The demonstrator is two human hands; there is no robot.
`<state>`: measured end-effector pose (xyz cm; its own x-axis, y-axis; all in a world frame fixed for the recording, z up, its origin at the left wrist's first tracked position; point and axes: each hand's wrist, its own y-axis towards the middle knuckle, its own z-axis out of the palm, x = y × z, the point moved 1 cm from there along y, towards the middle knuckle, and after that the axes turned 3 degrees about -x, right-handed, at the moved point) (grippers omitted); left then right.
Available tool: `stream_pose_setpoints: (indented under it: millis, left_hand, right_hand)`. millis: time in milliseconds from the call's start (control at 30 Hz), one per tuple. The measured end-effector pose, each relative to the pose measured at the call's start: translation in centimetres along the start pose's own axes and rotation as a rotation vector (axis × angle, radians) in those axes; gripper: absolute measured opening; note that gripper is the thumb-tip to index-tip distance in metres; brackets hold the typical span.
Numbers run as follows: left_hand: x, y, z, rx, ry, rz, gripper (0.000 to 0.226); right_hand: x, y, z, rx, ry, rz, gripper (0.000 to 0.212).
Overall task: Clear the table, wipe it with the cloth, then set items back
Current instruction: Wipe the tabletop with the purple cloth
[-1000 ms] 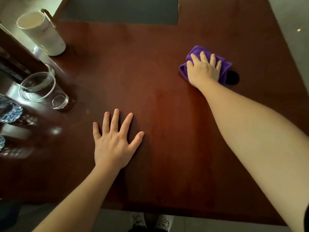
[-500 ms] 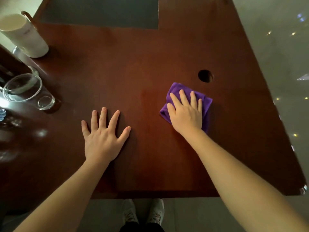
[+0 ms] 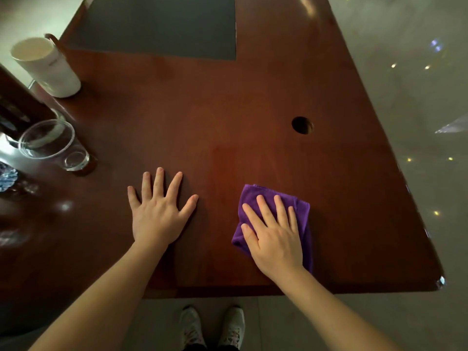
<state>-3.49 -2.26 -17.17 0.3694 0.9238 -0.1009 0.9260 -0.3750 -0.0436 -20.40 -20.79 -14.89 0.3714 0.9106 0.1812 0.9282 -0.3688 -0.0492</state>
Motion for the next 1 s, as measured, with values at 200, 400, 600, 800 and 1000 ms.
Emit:
stream_pose_setpoints:
  millis: [200, 400, 600, 800, 1000]
  left_hand:
    - [0.0, -0.1, 0.1, -0.01, -0.001, -0.001, 0.078]
    - [0.0, -0.1, -0.1, -0.02, -0.011, -0.003, 0.079]
    - [0.1, 0.0, -0.1, -0.007, -0.035, 0.015, 0.078]
    - [-0.1, 0.0, -0.2, -0.029, -0.064, 0.033, 0.078]
    - [0.2, 0.2, 0.1, -0.013, -0.114, 0.036, 0.078]
  right_hand:
    - [-0.1, 0.1, 0.1, 0.033, 0.0, -0.004, 0.058]
    - [1.4, 2.0, -1.4, -0.014, 0.098, -0.029, 0.063]
    - [7.0, 8.3, -3.3, -0.061, 0.396, -0.227, 0.061]
    - [15.3, 15.5, -2.5, 0.113, 0.516, -0.385, 0.073]
    - [21.9, 20.3, -0.4, 0.333, 0.675, -0.387, 0.101]
